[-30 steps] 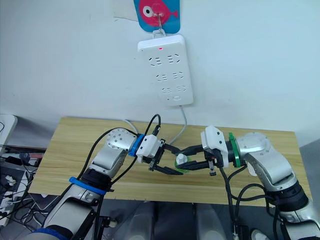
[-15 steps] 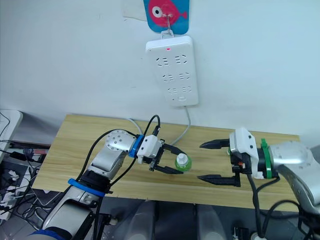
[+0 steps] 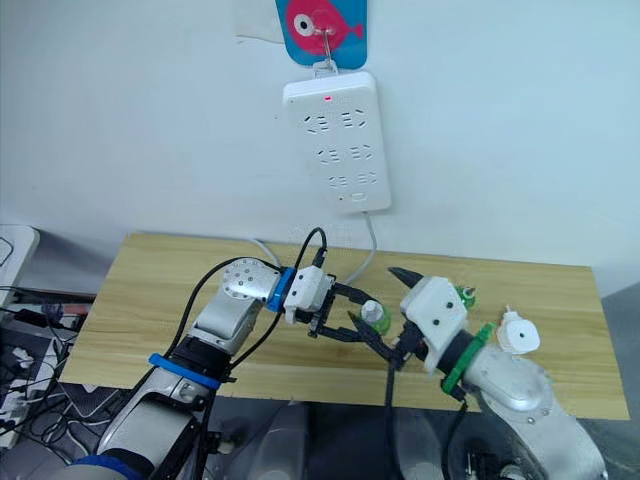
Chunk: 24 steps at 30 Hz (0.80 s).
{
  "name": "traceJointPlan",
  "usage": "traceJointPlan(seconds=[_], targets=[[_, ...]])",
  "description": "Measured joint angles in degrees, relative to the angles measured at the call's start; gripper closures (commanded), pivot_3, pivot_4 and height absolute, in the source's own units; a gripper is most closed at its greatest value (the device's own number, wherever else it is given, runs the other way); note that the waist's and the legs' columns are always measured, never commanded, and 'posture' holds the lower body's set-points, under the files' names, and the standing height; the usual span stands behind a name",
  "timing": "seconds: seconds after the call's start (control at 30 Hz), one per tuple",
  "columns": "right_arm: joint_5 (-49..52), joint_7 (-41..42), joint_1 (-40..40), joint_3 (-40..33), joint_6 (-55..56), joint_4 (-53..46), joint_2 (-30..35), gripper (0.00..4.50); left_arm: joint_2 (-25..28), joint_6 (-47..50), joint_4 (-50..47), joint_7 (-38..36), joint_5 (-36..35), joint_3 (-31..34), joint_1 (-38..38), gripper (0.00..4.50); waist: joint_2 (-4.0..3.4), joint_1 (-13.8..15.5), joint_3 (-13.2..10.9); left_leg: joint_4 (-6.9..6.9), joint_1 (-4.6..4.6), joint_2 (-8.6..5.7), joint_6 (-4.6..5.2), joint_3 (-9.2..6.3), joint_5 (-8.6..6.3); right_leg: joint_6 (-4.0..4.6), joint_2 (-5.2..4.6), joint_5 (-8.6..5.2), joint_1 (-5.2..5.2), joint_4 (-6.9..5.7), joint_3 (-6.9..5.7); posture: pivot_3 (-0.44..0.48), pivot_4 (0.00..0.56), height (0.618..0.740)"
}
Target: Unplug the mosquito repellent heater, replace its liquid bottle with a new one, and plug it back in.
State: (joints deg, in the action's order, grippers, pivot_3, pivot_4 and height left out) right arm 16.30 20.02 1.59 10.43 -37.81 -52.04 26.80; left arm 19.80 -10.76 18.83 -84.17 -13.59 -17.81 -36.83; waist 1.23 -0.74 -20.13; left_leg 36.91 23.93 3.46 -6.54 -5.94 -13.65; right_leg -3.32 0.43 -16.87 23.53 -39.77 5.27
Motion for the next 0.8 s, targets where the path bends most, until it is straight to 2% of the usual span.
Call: traceJointPlan(seconds=[0.17,0.33,0.8], targets=[[-2.4,-1.6,1.5,2.7,-0.1,2.3,-1.3,0.02,0.0,-0.1,0.3,-0.1,0.1,0.0,0.0,2.33,0.00,-0.1,0.0,0.01,0.00,0.00,0.02,-0.01,-0.01,0.00,-0.01,0.00,0.00,-0.01,0.00,0.049,0.318,0.740],[-3.8,-1.7,1.0,2.4,-0.1,2.9,-1.2,0.02,-0.1,-0.1,0.8,-0.2,0.1,0.0,-0.1,2.33,0.00,-0.2,0.0,0.01,0.01,0.00,0.07,-0.01,-0.04,0.00,-0.01,0.00,0.00,-0.01,0.00,0.044,0.324,0.740],[0.7,3.1,-9.2,-6.7,0.1,-2.0,2.6,0.02,-0.7,0.1,1.3,-0.3,0.1,0.0,-0.6,2.33,0.00,-0.8,0.0,0.02,-0.01,-0.01,0.21,0.00,-0.12,0.00,-0.01,0.00,-0.02,-0.06,0.02,0.028,0.338,0.740]])
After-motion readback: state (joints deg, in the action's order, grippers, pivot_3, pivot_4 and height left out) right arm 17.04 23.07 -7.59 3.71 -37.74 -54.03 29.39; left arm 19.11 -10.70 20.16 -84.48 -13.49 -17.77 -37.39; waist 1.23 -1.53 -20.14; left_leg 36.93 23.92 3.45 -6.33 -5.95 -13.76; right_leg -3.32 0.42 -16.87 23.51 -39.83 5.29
